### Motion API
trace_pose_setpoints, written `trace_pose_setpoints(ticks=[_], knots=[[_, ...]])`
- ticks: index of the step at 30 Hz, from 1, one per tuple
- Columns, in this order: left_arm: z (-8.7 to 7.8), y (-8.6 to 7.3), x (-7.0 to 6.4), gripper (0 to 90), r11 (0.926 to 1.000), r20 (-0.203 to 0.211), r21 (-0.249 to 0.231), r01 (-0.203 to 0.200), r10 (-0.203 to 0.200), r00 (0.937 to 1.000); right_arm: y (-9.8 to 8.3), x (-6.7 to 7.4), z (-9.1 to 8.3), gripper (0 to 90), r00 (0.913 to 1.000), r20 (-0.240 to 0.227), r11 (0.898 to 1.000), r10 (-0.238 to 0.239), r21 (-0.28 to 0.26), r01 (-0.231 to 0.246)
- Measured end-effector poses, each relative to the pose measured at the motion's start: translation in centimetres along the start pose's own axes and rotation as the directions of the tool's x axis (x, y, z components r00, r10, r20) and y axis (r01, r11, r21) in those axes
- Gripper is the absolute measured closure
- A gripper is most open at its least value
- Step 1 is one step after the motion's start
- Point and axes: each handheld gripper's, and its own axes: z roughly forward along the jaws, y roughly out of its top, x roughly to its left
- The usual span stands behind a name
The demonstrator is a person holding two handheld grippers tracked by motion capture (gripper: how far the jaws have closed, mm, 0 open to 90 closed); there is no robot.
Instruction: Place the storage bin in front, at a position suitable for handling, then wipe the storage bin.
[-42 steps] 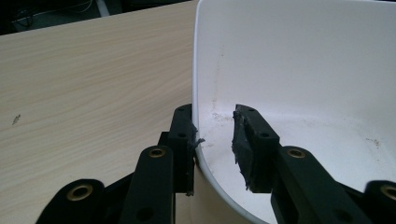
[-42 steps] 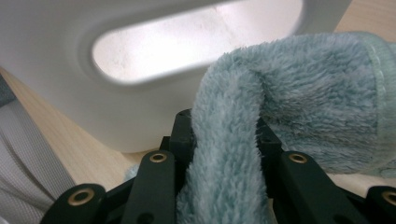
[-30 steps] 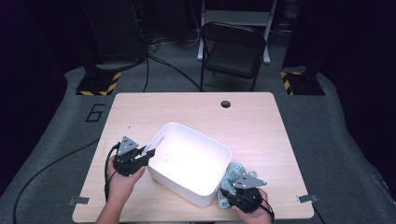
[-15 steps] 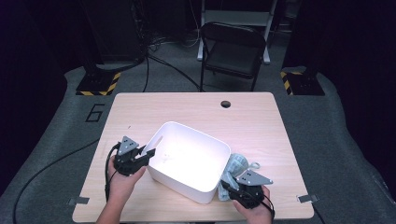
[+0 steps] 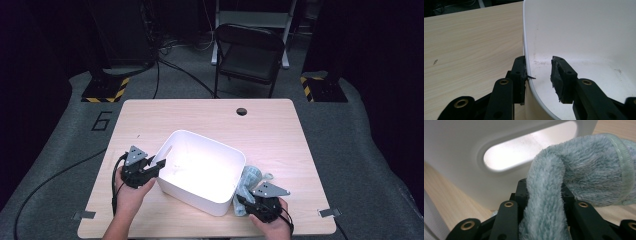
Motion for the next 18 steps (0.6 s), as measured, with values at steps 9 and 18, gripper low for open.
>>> trace_pose_setpoints(ticks=[9,18], knots=[[0.2,0.0,0.0,63.3,1.0000,-0.001,0.001,0.002,-0.002,1.0000,-1.0,1.0,0.9,68.1,0.9992,-0.035,0.996,-0.017,0.082,0.020],[0.3,0.0,0.1,63.6,0.9998,-0.020,0.015,0.015,-0.014,0.9997,-0.8,0.6,1.6,68.2,0.9996,-0.029,0.999,-0.004,0.050,0.005]])
